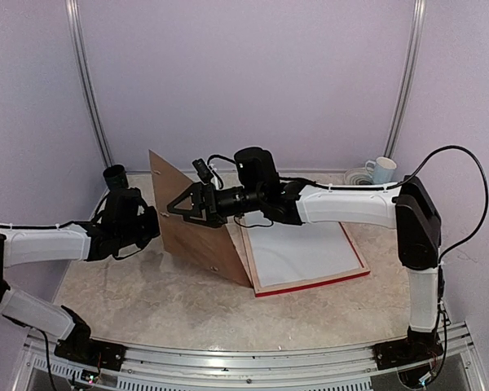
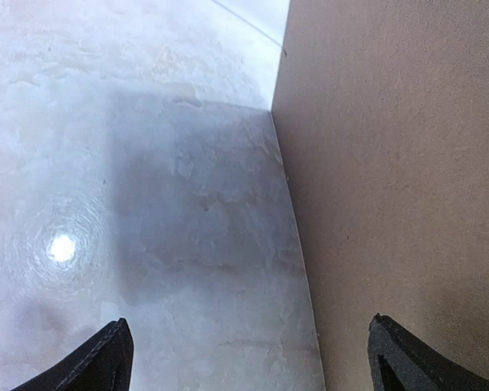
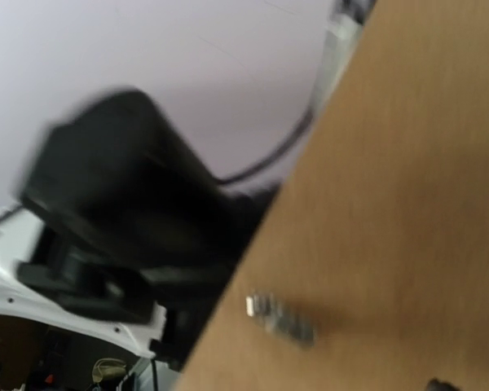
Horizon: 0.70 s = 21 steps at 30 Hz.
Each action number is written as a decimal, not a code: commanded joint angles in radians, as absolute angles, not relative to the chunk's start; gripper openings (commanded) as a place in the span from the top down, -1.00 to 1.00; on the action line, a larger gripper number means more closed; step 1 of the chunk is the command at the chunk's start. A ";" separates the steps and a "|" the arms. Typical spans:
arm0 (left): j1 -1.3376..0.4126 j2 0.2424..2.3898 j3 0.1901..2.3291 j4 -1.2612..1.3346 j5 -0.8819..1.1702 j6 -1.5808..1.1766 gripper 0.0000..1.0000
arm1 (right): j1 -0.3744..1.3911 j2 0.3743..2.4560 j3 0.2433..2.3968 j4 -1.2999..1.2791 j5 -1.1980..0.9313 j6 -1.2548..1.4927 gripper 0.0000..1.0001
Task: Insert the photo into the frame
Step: Turn over the backboard at the center of the board.
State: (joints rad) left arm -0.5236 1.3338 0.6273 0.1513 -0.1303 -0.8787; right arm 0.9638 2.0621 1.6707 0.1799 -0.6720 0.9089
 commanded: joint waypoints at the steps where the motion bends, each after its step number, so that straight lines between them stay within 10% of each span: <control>1: -0.497 1.278 0.656 0.130 -0.149 -0.843 -0.98 | 0.953 2.026 1.638 0.219 -0.665 0.911 -0.90; 21: -0.442 1.198 0.667 0.256 -0.009 -0.849 -0.98 | 0.909 2.007 1.503 0.279 -0.666 0.927 -0.91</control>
